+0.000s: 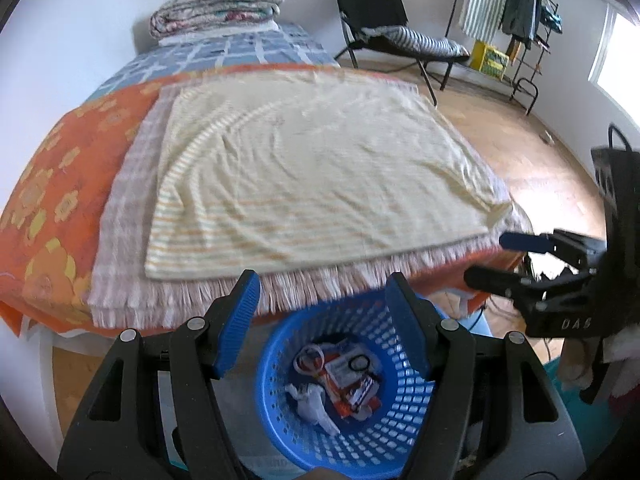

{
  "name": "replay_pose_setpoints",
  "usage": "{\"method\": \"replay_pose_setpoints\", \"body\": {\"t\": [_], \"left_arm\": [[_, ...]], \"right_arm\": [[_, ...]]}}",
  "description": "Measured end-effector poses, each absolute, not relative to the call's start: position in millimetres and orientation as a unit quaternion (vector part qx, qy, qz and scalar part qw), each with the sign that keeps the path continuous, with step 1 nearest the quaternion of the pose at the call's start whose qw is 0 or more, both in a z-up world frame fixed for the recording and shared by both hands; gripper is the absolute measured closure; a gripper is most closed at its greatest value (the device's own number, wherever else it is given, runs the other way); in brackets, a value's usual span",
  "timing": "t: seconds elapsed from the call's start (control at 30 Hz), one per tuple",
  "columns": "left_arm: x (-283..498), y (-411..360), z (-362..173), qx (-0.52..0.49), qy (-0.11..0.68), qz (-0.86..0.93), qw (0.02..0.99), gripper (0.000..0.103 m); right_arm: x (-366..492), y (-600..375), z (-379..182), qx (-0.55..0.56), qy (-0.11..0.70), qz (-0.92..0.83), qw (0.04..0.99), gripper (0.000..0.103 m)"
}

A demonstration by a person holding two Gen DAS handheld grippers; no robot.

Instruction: Collect trash

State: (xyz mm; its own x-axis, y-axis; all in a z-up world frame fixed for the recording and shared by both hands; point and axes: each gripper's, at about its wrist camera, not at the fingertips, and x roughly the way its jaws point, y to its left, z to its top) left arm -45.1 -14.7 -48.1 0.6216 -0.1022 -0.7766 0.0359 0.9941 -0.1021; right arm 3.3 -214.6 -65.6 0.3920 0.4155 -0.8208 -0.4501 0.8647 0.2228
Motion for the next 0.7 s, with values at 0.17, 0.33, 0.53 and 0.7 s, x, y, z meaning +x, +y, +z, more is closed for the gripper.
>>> {"method": "replay_pose_setpoints", "body": {"t": [0.17, 0.33, 0.53, 0.7], "left_arm": [[-27.1, -10.7, -25.8, -0.036, 0.416, -0.032, 0.908, 0.036], [-11.2, -8.4, -9.0, -0.036, 0.400, -0.029, 0.915, 0.027], [6.9, -5.3, 6.3, -0.042, 0.380, -0.025, 0.924, 0.025], [21.1, -3.0, 9.9, -0.046, 0.376, -0.021, 0.925, 0.021]], "right_arm": [[13.3, -216.5, -48.7, -0.012, 0.468, 0.259, 0.845, 0.011], [29.9, -216.2, -28.5, -0.018, 0.444, 0.253, 0.859, 0.005], [55.9, -218.7, -9.8, -0.005, 0.422, 0.245, 0.873, 0.004], [73.2, -215.8, -4.5, 0.000, 0.411, 0.250, 0.877, 0.004]]}}
